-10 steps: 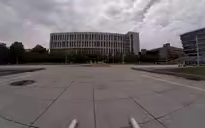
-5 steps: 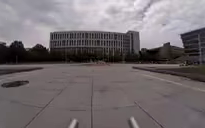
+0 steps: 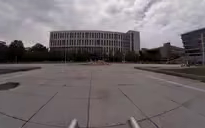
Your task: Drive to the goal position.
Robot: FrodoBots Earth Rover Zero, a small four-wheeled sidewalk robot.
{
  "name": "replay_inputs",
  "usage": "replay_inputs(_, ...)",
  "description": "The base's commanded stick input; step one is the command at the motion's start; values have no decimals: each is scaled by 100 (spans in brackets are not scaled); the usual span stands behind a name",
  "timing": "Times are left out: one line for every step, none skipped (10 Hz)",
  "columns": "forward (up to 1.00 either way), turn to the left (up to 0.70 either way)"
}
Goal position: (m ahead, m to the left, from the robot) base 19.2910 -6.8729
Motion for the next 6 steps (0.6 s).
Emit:
replay_inputs(70,0)
replay_inputs(70,0)
replay_inputs(70,0)
replay_inputs(70,0)
replay_inputs(70,0)
replay_inputs(70,0)
